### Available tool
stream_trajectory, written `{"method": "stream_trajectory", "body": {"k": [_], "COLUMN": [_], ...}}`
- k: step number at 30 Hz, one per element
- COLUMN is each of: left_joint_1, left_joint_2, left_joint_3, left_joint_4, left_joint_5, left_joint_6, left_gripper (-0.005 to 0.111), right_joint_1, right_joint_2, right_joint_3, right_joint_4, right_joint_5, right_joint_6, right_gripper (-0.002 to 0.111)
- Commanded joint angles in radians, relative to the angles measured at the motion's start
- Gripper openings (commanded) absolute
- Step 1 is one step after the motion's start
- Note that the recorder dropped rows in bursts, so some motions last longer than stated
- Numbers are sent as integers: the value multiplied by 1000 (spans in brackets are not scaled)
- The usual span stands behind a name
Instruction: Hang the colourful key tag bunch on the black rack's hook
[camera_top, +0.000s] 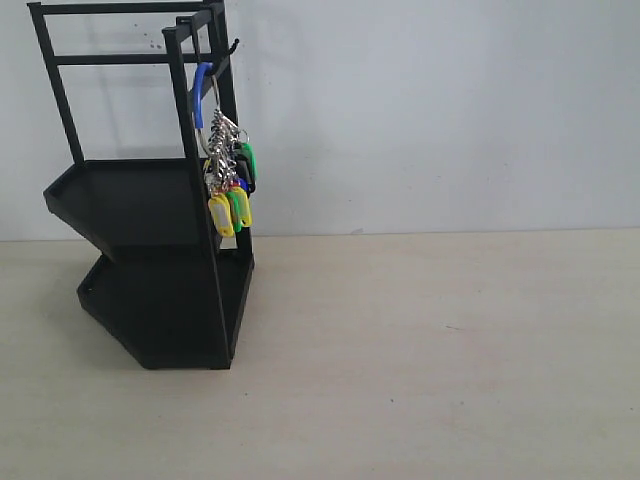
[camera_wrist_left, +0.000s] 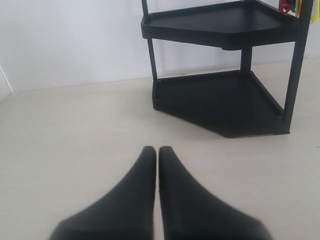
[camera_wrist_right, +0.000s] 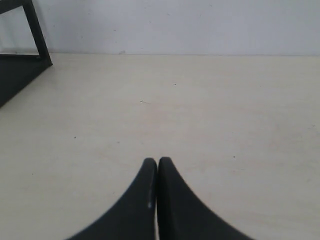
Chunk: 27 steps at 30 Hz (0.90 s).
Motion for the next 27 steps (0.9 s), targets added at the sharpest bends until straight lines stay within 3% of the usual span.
{"method": "stream_trajectory", "body": {"k": [1, 5, 27], "left_joint_1": [-1, -1, -1], "left_joint_2": [-2, -2, -2], "left_joint_3": [-1, -1, -1], "left_joint_4": [-3, -3, -3], "left_joint_5": [-8, -8, -8], "left_joint_6": [1, 1, 1], "left_gripper": [4, 4, 4], "right_joint_1": [-68, -151, -119], "right_joint_2": [-4, -4, -4], "right_joint_3": [0, 0, 0], "right_joint_4": [-8, -8, -2], "right_joint_5": [2, 2, 4], "right_joint_6": [-9, -9, 55], "right_gripper": [0, 0, 0]}}
